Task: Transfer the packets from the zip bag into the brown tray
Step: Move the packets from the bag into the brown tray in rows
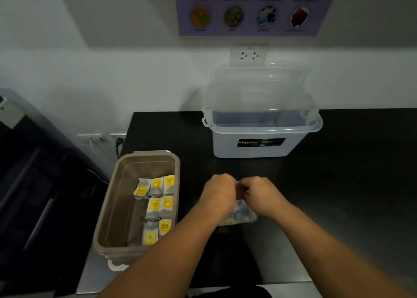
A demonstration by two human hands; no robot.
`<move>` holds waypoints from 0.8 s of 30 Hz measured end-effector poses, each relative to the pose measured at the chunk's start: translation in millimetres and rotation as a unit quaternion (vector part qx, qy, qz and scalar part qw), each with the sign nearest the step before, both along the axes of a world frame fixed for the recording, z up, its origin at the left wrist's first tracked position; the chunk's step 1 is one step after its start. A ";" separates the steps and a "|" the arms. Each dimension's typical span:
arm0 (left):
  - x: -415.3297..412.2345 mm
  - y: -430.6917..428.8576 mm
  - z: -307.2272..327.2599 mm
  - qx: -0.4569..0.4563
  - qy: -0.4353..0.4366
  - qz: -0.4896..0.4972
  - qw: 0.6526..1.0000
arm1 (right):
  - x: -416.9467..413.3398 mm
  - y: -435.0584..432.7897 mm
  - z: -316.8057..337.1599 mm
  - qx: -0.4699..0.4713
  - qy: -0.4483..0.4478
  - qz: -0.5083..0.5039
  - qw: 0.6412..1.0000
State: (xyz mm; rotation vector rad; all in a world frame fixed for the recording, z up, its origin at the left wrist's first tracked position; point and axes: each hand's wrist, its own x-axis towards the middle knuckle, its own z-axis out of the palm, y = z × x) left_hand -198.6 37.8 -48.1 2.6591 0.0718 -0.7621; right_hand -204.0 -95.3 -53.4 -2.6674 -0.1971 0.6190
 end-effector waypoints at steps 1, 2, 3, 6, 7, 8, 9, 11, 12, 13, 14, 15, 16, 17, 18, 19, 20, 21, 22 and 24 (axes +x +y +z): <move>4.2 -8.1 -7.6 0.030 0.043 0.000 0.999 | -0.2 -2.1 -7.6 -0.027 0.014 0.013 0.999; 5.3 -14.1 -15.1 0.054 0.070 0.001 0.996 | -0.6 -4.4 -13.6 -0.055 0.024 0.027 0.998; 5.5 -18.8 -22.5 0.068 0.078 0.005 0.995 | -0.6 -7.2 -19.4 -0.077 0.026 0.038 0.996; 1.2 -26.0 -38.9 0.090 0.100 0.042 0.990 | 0.8 -16.3 -34.9 -0.089 0.016 0.051 0.995; 2.6 -28.8 -41.4 0.096 0.112 0.056 0.988 | 2.8 -18.5 -38.4 -0.095 0.018 0.056 0.994; 3.1 -30.8 -42.4 0.101 0.125 0.067 0.985 | 5.1 -19.8 -40.0 -0.108 0.026 0.065 0.992; 2.7 -33.2 -42.4 0.105 0.138 0.076 0.982 | 7.1 -20.8 -42.0 -0.124 0.038 0.075 0.989; 1.1 -38.0 -42.0 0.117 0.149 0.089 0.978 | 9.4 -22.2 -47.2 -0.151 0.052 0.094 0.983; -0.5 -39.6 -43.9 0.125 0.143 0.090 0.978 | 9.2 -23.6 -49.1 -0.159 0.053 0.103 0.980; -0.7 -40.9 -44.4 0.131 0.138 0.089 0.978 | 9.6 -24.9 -51.4 -0.167 0.052 0.110 0.978; -0.5 -41.8 -44.6 0.132 0.138 0.094 0.977 | 9.5 -27.2 -53.8 -0.171 0.047 0.119 0.977; 0.8 -41.9 -43.9 0.126 0.147 0.105 0.975 | 10.0 -29.2 -54.8 -0.170 0.040 0.131 0.976; 2.2 -41.9 -41.3 0.119 0.168 0.116 0.972 | 10.6 -30.9 -55.1 -0.168 0.037 0.147 0.974; 4.0 -42.2 -39.1 0.112 0.194 0.123 0.967 | 11.6 -32.6 -55.4 -0.166 0.032 0.167 0.971; 4.7 -42.0 -36.7 0.105 0.212 0.126 0.963 | 12.2 -33.6 -54.6 -0.168 0.024 0.183 0.968; 4.7 -42.7 -36.0 0.100 0.216 0.126 0.963 | 12.8 -34.6 -56.1 -0.172 0.010 0.193 0.966; 5.7 -43.7 -38.7 0.101 0.202 0.120 0.967 | 13.3 -35.2 -57.2 -0.175 -0.003 0.192 0.966; 4.9 -44.5 -42.2 0.110 0.176 0.111 0.972 | 14.0 -35.2 -59.1 -0.176 -0.003 0.181 0.967; 2.3 -45.1 -43.6 0.124 0.154 0.098 0.975 | 13.9 -35.1 -59.5 -0.174 0.006 0.168 0.970; -2.1 -44.1 -45.4 0.136 0.121 0.075 0.980 | 14.7 -32.6 -59.2 -0.167 0.029 0.156 0.973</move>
